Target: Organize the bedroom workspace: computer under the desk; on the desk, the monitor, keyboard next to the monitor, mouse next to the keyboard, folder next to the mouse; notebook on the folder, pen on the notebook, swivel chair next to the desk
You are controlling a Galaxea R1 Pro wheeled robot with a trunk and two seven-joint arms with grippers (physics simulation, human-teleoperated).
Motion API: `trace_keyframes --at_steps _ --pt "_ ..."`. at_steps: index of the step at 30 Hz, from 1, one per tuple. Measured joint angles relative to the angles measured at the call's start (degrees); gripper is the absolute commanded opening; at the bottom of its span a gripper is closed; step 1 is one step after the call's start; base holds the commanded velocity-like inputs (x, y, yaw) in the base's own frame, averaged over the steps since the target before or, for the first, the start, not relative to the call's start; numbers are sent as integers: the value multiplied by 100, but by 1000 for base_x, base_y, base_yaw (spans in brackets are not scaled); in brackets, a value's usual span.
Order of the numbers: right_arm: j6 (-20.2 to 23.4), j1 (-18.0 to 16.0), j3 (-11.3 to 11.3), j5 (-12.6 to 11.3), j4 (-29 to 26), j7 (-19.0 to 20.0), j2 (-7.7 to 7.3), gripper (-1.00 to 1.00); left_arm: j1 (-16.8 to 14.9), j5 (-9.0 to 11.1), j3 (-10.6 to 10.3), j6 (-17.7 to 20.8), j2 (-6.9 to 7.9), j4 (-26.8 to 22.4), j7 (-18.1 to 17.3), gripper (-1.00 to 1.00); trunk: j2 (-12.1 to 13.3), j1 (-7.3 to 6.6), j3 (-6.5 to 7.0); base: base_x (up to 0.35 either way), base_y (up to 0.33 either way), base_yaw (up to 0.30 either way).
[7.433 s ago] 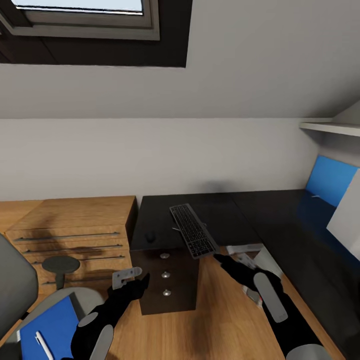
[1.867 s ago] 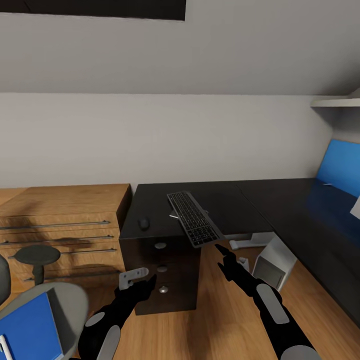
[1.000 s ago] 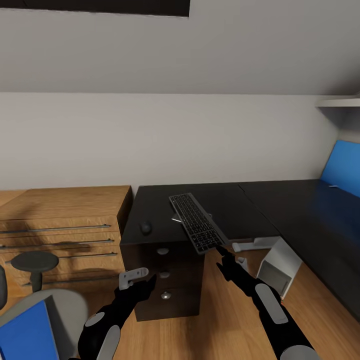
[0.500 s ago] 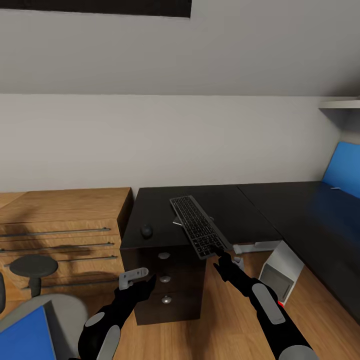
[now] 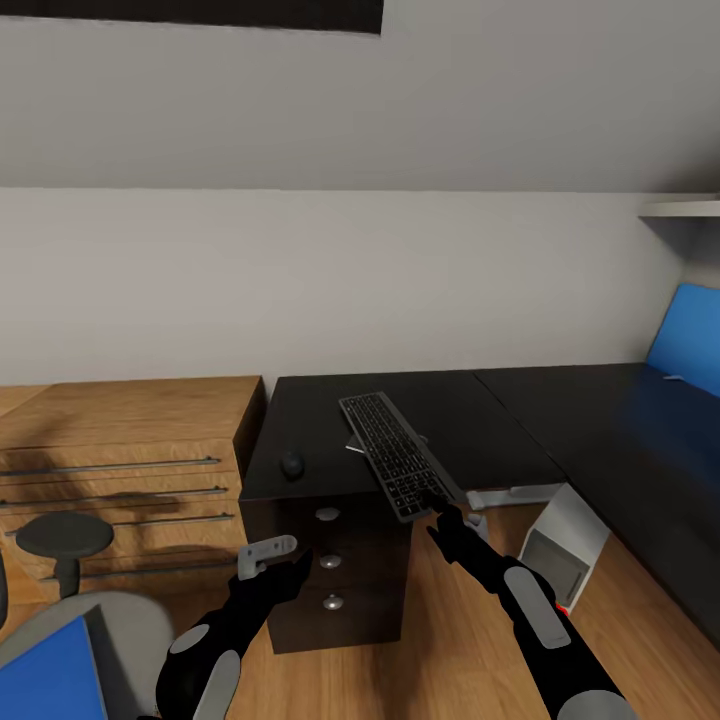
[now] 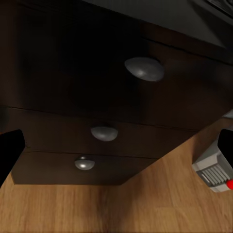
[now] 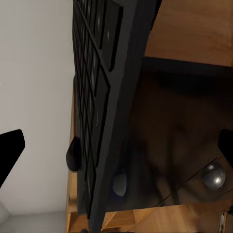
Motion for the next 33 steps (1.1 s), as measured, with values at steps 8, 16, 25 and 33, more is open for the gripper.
trace_keyframes --at_steps 8,16,25,33 --pt "0 0 0 0 2 0 0 100 0 0 0 0 0 1 0 100 0 2 0 67 0 0" --pt "0 0 -6 -1 2 -5 0 100 0 0 0 0 0 4 0 100 0 2 0 3 0 0" --pt "3 -1 -2 -36 -9 -1 -5 -100 0 0 0 0 0 4 0 100 0 2 0 0 0 0" --pt "0 0 -8 -17 1 4 -8 -100 0 0 0 0 0 4 0 100 0 2 0 0 0 0"
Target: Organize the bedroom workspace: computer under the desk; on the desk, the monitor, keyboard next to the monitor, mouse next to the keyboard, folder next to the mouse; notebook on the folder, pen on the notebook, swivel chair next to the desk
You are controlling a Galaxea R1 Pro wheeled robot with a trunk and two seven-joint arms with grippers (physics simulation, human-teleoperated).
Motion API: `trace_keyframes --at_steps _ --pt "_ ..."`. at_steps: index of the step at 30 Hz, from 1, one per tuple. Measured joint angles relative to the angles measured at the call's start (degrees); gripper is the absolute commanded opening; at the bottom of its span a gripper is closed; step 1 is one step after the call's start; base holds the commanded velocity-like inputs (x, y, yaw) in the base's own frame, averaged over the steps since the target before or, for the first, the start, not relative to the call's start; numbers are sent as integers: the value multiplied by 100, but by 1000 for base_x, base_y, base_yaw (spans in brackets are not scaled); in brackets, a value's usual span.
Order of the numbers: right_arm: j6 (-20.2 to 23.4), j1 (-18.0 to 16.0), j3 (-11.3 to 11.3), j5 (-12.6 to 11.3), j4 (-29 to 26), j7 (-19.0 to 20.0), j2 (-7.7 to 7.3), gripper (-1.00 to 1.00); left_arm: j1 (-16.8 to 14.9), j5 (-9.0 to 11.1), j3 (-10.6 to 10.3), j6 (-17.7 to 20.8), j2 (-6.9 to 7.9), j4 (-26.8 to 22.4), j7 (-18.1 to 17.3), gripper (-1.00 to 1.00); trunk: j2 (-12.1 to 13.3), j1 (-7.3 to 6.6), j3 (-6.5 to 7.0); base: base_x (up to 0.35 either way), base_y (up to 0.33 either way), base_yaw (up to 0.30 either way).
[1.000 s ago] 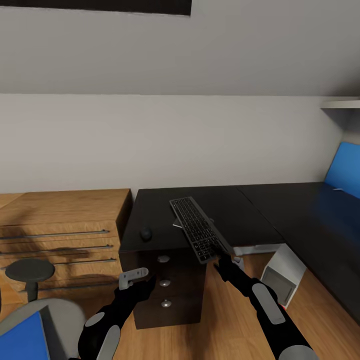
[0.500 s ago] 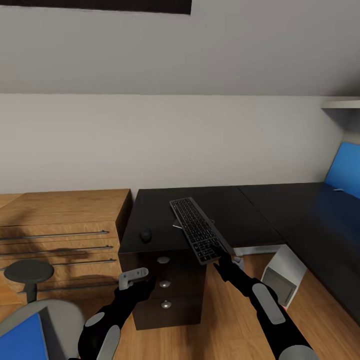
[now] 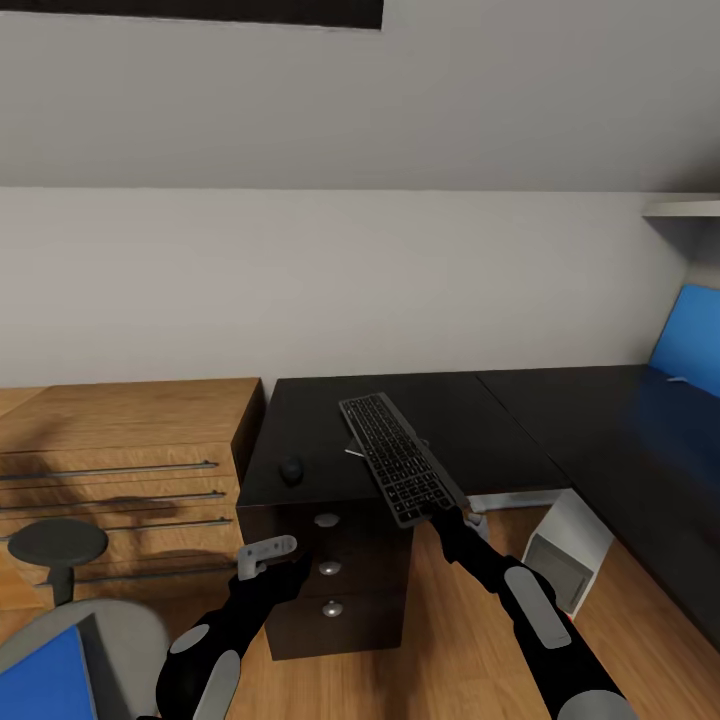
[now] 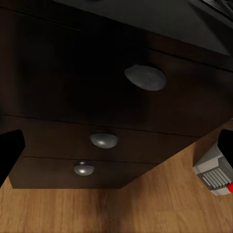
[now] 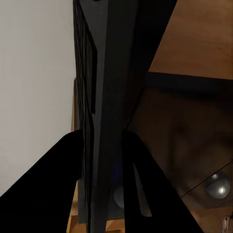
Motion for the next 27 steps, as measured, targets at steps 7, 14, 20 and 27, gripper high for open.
trace_keyframes --at_steps 7,14,20,27 --pt "0 0 0 9 -7 12 -1 -100 0 -8 -1 0 0 0 0 100 159 -87 71 0 0 0" --pt "0 0 -8 1 -28 29 -8 -100 0 -9 -1 0 0 0 0 100 440 -241 197 0 0 0" --pt "-3 0 -16 22 -34 194 -18 -100 0 -9 -3 0 0 0 0 100 681 -373 305 0 0 0" --pt "12 0 -27 25 -33 249 -113 -100 0 -9 -1 0 0 0 0 100 923 -505 413 0 0 0"
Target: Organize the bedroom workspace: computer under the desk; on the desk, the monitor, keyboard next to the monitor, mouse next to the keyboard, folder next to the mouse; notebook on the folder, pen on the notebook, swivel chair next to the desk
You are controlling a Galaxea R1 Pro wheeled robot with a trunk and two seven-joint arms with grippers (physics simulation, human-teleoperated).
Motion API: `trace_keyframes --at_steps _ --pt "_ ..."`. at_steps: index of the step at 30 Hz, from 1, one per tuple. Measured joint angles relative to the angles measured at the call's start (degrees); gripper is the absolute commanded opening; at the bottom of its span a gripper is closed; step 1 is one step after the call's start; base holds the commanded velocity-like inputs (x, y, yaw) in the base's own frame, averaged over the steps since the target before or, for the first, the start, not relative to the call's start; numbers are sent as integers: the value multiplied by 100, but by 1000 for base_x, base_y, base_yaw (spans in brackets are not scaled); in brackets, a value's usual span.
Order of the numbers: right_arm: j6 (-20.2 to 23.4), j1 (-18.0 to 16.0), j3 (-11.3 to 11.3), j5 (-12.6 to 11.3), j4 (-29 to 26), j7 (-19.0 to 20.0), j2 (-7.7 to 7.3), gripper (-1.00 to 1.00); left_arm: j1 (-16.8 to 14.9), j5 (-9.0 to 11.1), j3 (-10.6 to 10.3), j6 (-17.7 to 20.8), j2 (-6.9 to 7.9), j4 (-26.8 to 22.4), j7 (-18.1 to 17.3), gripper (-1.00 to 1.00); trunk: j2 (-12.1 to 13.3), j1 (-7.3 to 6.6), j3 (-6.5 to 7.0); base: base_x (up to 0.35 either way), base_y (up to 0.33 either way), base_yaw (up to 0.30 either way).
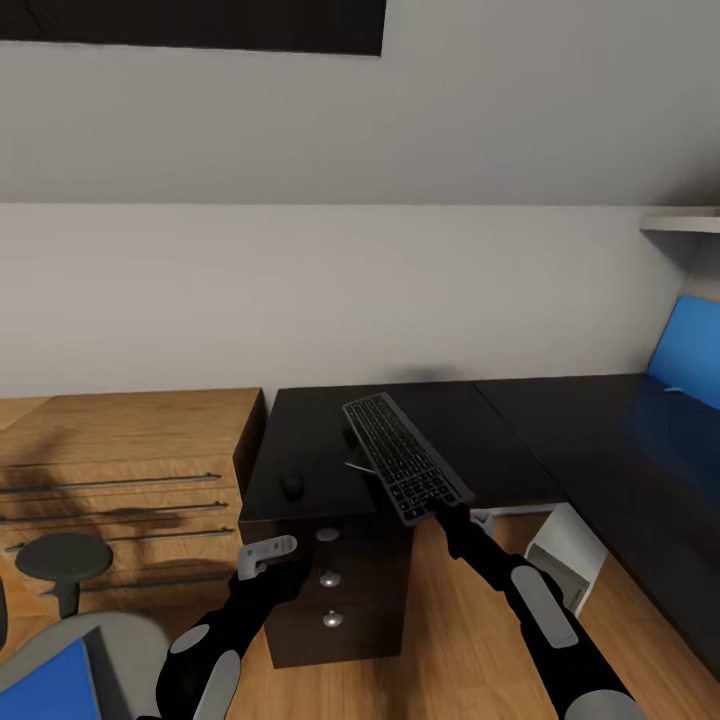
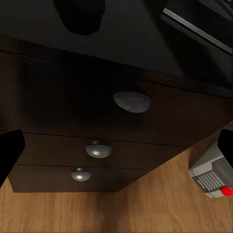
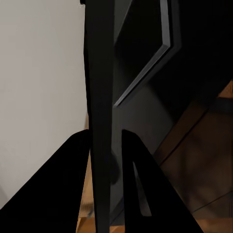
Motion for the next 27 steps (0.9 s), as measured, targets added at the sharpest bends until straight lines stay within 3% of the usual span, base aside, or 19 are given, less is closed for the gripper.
trace_keyframes --at_steps 7,15,20,27 --pt "-3 1 -3 1 -1 6 -32 -100 -1 -1 -6 0 0 15 0 100 0 0 0 0 0 -37" --pt "0 1 -8 15 11 9 -42 -100 -1 -1 -8 0 0 27 0 100 0 0 0 -13 -7 -239" --pt "2 1 -14 15 16 8 -41 -100 0 0 -8 -2 0 28 0 100 1 1 0 -146 -196 -222" --pt "1 1 -14 20 31 7 -42 -100 0 0 -8 -2 1 28 0 100 0 0 0 -35 -307 -38"
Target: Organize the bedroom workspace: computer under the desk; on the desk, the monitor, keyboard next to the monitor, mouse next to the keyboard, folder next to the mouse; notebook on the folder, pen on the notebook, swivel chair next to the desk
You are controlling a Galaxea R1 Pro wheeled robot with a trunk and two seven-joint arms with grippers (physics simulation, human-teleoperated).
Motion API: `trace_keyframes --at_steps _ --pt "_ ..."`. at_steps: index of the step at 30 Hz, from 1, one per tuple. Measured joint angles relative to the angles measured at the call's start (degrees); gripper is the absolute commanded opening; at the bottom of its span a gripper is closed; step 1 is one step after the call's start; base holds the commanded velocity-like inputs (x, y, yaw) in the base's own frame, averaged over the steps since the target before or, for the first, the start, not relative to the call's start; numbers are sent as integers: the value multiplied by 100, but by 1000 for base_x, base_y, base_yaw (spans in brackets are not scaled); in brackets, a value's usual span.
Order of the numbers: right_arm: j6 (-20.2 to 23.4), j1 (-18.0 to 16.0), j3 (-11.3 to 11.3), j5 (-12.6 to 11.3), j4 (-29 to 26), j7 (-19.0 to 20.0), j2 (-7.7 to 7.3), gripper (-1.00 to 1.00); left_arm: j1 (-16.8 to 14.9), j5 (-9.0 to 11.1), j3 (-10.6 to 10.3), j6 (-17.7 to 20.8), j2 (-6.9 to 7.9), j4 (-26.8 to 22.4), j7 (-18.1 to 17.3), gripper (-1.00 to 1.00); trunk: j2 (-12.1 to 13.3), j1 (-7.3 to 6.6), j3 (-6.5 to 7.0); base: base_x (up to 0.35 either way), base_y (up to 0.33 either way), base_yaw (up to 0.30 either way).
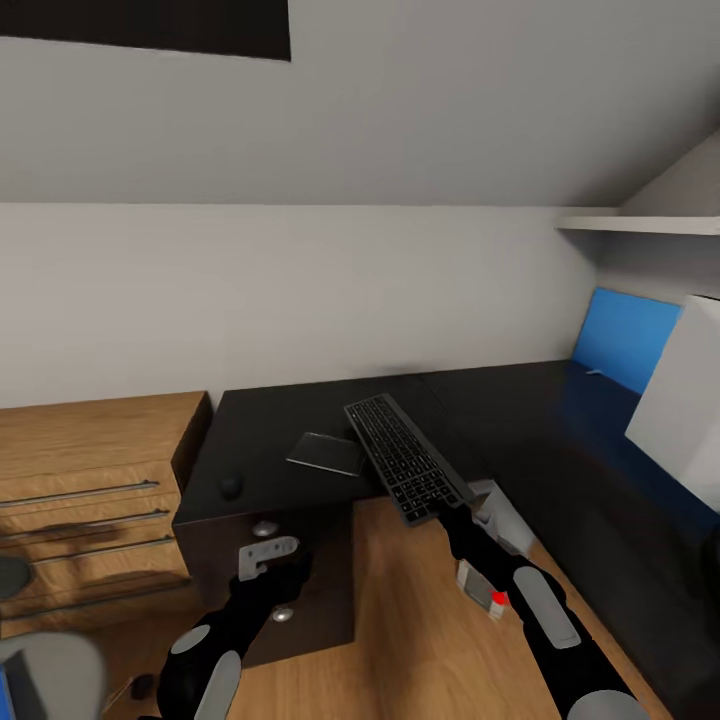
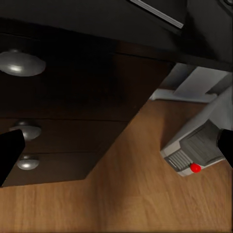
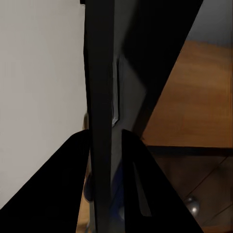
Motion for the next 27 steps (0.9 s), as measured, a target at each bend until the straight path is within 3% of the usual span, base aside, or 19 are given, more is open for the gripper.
trace_keyframes --at_steps 21,27 --pt "-77 0 -15 -28 12 -8 7 -100 0 0 1 2 -1 16 0 100 0 0 0 -1 -28 -1" --pt "-692 -1 -27 -26 19 -45 32 -100 0 0 1 2 -1 24 0 100 0 0 0 0 0 0"
